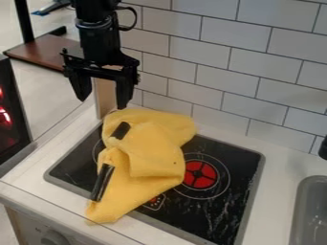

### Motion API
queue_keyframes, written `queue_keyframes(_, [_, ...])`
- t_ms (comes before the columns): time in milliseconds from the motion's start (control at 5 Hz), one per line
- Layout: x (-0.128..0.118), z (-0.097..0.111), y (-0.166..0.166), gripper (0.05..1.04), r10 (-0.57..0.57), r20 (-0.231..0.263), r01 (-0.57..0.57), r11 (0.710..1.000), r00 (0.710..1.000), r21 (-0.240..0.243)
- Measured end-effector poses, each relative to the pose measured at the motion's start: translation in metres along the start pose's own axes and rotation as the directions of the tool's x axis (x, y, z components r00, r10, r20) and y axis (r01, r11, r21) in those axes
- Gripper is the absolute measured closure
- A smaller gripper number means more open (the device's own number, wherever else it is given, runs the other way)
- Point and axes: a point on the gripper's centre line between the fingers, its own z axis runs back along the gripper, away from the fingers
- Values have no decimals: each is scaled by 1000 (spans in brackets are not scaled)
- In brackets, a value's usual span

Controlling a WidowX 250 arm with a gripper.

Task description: Move the cloth from the left of the table

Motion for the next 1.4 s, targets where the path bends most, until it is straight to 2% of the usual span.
queue_keyframes(200, [-4, -9, -2, 85, 0, -33, -1, 1000, 999, -9])
queue_keyframes(400, [-5, -31, -6, 85, -11, -101, 6, 999, 995, -45])
queue_keyframes(600, [-3, -50, -4, 85, -7, -150, 1, 999, 989, -42])
queue_keyframes(800, [0, -56, -7, 85, -10, -160, 0, 998, 987, -63])
queue_keyframes(1000, [5, -55, -10, 85, 14, -145, -26, 996, 989, -80])
queue_keyframes(1200, [9, -67, -9, 85, 34, -171, -47, 996, 985, -72])
queue_keyframes(1400, [12, -73, -9, 85, 39, -174, -51, 997, 984, -65])
